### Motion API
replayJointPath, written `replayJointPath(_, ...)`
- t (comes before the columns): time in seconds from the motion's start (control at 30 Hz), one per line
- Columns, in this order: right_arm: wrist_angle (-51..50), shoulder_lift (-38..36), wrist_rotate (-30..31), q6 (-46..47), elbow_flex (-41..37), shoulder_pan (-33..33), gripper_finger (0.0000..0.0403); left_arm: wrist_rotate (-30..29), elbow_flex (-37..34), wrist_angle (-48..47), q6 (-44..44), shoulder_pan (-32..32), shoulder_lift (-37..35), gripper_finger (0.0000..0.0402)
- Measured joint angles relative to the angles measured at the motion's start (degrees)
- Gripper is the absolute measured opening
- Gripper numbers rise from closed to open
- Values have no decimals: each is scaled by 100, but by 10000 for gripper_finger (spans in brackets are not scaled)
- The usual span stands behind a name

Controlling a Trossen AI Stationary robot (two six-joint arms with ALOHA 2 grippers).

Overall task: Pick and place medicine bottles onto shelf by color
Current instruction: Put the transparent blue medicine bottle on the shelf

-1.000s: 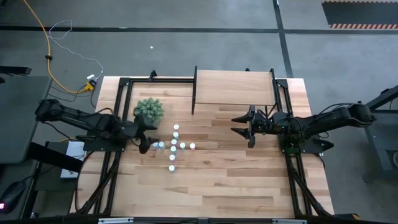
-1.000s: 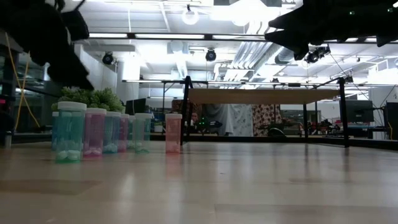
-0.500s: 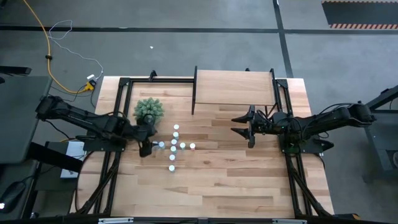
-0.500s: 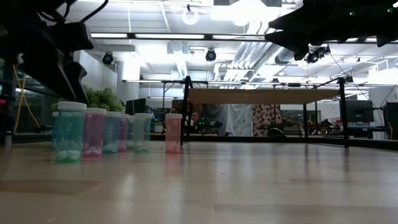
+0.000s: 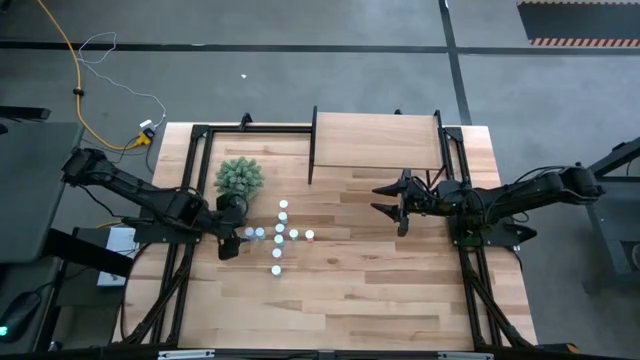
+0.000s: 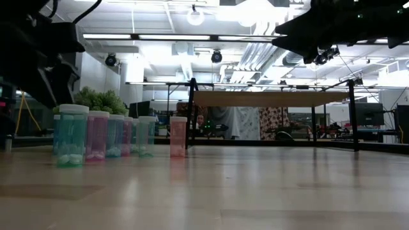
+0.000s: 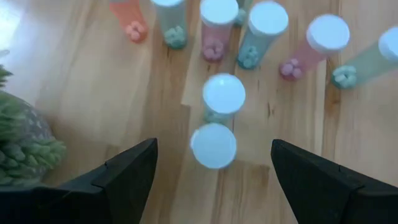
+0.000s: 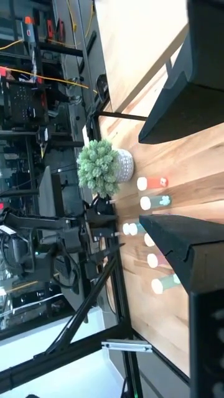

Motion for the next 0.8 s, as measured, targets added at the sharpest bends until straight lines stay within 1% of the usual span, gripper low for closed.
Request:
replayJointPath(0.1,1,0,0,0,0,2,188,-15,0,38,4,-82,159,301)
replayJointPath(0.2,4,0,19,12,0,2,188,-165,0,55,113,-82,380,294)
replayJointPath(0.5,-4,0,20,5,0,2,188,-288,0,192,333,-72,1023,280)
replayJointPath(0.67,-25,0,18,1,0,2,188,-517,0,491,579,-72,1146,280)
replayJointPath(0.8,-26,0,17,2,0,2,188,-492,0,688,778,-70,1148,280)
